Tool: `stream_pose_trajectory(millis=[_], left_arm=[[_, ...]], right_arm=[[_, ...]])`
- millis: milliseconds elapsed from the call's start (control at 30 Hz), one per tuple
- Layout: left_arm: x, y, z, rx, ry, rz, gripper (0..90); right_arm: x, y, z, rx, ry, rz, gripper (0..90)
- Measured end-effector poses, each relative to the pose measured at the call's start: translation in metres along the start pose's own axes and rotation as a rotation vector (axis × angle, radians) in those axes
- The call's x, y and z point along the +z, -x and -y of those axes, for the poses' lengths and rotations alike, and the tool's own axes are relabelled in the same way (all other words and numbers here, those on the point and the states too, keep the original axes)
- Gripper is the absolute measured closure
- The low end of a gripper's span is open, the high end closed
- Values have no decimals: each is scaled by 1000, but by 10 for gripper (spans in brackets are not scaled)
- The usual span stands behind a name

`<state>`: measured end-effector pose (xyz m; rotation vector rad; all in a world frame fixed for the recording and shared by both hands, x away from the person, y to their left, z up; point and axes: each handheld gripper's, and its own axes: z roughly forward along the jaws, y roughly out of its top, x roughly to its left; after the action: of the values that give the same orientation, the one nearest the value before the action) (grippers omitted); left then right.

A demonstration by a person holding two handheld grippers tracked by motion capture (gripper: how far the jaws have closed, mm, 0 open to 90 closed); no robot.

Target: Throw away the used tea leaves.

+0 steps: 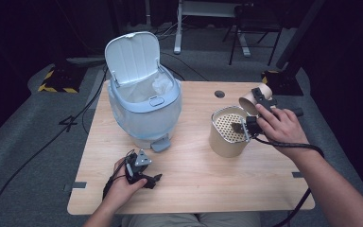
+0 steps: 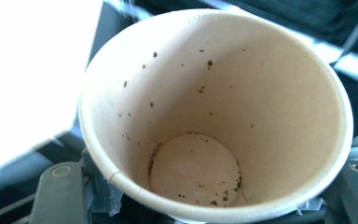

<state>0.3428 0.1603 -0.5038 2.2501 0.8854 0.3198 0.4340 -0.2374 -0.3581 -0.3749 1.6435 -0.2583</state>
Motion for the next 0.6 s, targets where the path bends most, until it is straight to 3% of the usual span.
stream_pose_trajectory(millis=[67,100,133,167,200,233,267,300,333,433,500,533,567,600], left_arm=[[0,0,0,0,0,0,117],[0,0,0,0,0,0,117],[0,0,0,1,0,0,117],[0,0,0,1,0,0,117],[0,0,0,0,0,0,117],[0,0,0,0,0,0,117],[0,0,0,0,0,0,117],[0,0,0,0,0,0,117],[0,0,0,0,0,0,117],[0,0,0,1,0,0,117],[0,0,0,1,-1,-1,116],[0,0,0,2,-2,0,116],[0,0,0,2,-2,0,115],[1,-1,-1,3,0,3,113]], right_arm=[[0,3,6,140,47,-50,294],[0,3,6,140,47,-50,294],[0,10,13,295,84,-115,292],[1,11,16,354,99,-132,292],[1,11,16,354,99,-132,292],[1,14,20,453,114,-172,292],[2,17,29,640,146,-238,291],[3,18,31,681,151,-256,291],[4,19,36,794,166,-305,291],[6,19,46,992,217,-385,289],[6,18,51,1091,238,-432,289],[6,18,52,1125,245,-452,289],[6,18,52,1125,245,-452,289],[6,17,58,1240,267,-515,289]])
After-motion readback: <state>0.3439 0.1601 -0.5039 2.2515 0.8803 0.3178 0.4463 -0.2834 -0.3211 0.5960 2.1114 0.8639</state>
